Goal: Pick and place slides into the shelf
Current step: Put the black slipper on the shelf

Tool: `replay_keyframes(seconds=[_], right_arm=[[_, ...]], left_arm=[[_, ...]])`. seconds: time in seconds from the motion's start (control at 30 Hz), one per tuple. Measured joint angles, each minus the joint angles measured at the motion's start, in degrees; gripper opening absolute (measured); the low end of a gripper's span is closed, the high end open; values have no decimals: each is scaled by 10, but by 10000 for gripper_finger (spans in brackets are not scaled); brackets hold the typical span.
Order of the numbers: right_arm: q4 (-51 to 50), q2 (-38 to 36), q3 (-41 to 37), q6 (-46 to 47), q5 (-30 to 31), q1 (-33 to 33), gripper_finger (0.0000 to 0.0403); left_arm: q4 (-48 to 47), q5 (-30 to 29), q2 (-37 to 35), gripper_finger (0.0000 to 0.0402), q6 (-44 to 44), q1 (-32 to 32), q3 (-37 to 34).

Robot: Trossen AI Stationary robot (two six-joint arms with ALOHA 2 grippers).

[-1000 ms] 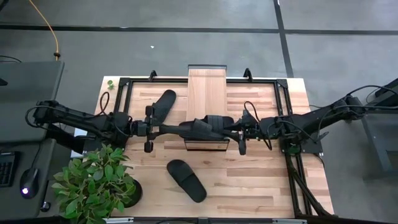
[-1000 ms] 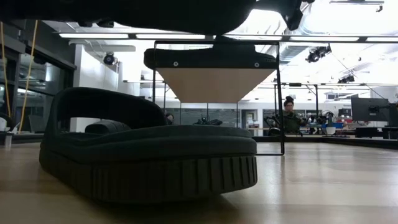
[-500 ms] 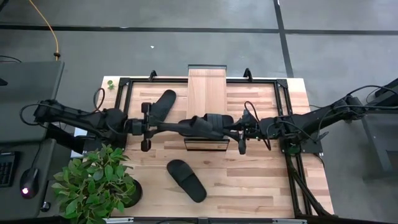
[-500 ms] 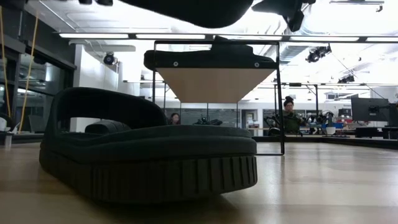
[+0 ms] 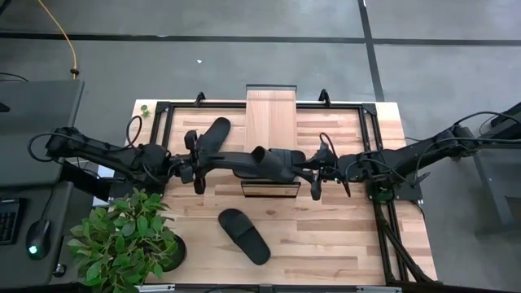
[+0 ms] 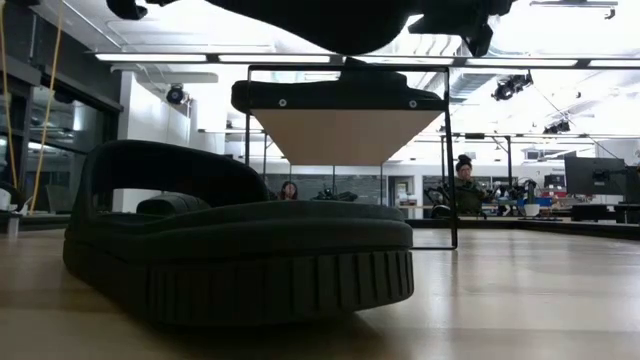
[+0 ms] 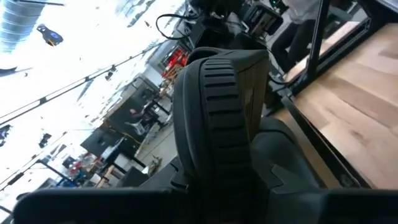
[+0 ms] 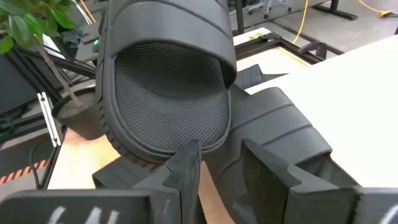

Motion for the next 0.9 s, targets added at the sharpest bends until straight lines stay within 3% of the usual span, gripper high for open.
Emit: replay_keyframes(seconds=[0.23,0.47,0.7,0.9], right_arm=[[-6,-7,0,10,-1,0,110],[-35,-38,0,8,-1,0,110],[-84,-72,0,8,11,0,110],[-90,-73,0,12,26,1,110]], left_arm=[[32,-12,1,59,5,0,0],[6,-15,0,58,0,0,0],[-30,-122,-1,57,-11,1,-1],[-22,-106,0,57,24,2,-1]])
